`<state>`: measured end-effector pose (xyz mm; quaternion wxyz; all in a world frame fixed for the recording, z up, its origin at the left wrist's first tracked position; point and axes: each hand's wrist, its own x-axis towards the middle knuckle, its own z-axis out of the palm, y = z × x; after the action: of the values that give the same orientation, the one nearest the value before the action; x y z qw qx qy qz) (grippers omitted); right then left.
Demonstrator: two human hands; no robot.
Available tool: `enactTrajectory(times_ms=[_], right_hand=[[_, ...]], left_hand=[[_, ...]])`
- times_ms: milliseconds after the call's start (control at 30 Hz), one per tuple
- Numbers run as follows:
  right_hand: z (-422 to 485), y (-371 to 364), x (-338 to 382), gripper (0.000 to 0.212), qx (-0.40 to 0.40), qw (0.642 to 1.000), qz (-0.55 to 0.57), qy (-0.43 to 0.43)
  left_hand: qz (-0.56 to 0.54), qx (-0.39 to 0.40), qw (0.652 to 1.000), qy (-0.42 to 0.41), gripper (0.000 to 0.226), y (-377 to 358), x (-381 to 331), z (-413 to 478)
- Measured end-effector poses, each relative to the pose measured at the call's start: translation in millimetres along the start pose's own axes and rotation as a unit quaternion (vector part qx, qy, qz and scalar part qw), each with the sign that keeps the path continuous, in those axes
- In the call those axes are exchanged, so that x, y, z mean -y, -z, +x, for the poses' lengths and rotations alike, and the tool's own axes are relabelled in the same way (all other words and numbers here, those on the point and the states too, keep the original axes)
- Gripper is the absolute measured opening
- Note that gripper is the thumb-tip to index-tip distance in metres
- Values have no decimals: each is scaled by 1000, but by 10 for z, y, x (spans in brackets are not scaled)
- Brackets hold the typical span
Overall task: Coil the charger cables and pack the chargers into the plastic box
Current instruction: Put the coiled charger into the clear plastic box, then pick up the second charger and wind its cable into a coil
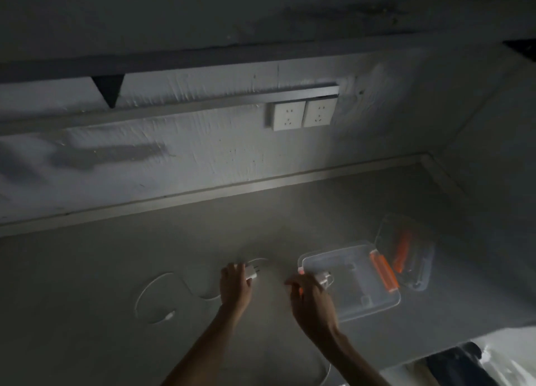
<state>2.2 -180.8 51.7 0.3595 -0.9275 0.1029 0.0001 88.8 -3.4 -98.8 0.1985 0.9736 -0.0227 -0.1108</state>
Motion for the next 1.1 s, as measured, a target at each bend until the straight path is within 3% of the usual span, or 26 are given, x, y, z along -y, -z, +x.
enactTrajectory(times_ms=[100, 233, 300, 400, 467, 500, 533, 600, 633, 767, 833, 933, 1000, 1100], right_hand=[[-65, -165, 0, 17, 38, 999, -2, -7], [-97, -132, -74, 19, 43, 999, -13, -21], [-95, -79, -82, 20, 38, 998, -6, -41], [-50, -31, -56, 19, 17, 999, 5, -41], [16, -35, 16, 20, 11, 999, 33, -20], [47, -33, 92, 22, 18, 998, 53, -15], [81, -41, 177, 25, 37, 995, 87, -7], [111, -45, 378, 35, 100, 979, 179, 16], [88, -56, 542, 37, 146, 963, 226, 33], [-175, -83, 1035, 31, 299, 863, 404, 49], [-395, -186, 1185, 37, 368, 829, 413, 84], [-741, -366, 1334, 36, 415, 837, 331, 133], [-925, -400, 1359, 27, 396, 866, 228, 203], [-1000, -169, 1413, 19, 283, 889, 78, 351]], left_hand=[[49, 2, 997, -65, 48, -188, 103, 195], [80, -59, 989, -110, 23, -353, 263, 295], [44, -39, 994, -92, 15, -157, 199, 246], [-27, 1, 998, -54, 29, 354, -66, 45], [-159, -5, 987, 5, 24, 738, -222, -108], [-267, 8, 963, 43, 26, 961, -280, -210], [-394, 27, 916, 68, 32, 1187, -328, -335], [-595, 32, 801, 54, 43, 1555, -324, -572], [-641, 16, 766, 34, 39, 1770, -299, -720], [-714, -53, 698, 2, 29, 2357, -305, -1141], [-726, -133, 673, 35, 20, 2572, -229, -1313], [-700, -215, 679, 60, 23, 2762, 36, -1543], [-657, -225, 716, 75, 18, 2793, 222, -1679], [-563, -220, 794, 72, 10, 2757, 356, -1793]])
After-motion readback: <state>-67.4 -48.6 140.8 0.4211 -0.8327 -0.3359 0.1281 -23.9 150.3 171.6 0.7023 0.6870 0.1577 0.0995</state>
